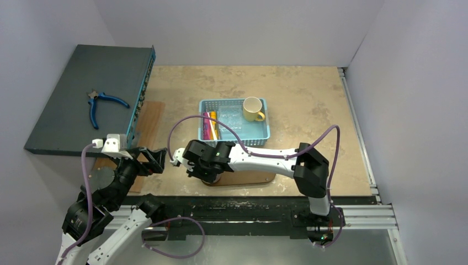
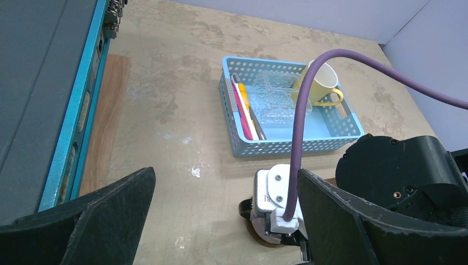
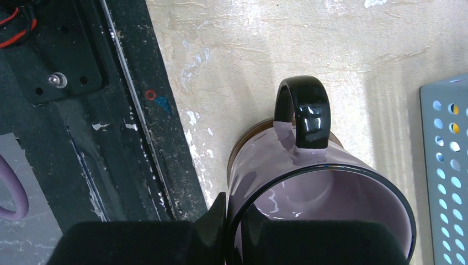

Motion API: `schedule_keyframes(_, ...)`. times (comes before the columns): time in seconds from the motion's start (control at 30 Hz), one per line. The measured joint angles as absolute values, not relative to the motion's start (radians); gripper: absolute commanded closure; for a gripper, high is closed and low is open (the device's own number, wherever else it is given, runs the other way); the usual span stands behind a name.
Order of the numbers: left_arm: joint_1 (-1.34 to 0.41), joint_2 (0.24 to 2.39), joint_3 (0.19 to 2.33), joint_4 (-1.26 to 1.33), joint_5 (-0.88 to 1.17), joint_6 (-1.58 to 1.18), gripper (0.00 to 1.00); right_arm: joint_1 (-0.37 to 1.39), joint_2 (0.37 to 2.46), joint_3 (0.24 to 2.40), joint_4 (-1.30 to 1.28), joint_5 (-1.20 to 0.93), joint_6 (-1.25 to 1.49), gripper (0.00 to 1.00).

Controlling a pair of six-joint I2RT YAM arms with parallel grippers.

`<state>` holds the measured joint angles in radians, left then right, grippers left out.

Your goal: Prepare toiletry sets of a toothbrush and toothpaste on the tray

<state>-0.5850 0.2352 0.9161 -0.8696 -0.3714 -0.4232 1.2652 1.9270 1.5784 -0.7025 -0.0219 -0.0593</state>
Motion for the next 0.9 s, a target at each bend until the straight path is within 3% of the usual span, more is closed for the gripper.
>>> schedule_keyframes(0.9,-0.585,0.235,0.916,-0.870,-0.373,-0.423,0.00,1.266,1.938,1.578,-0.699,-0.021,-0.052,0.85)
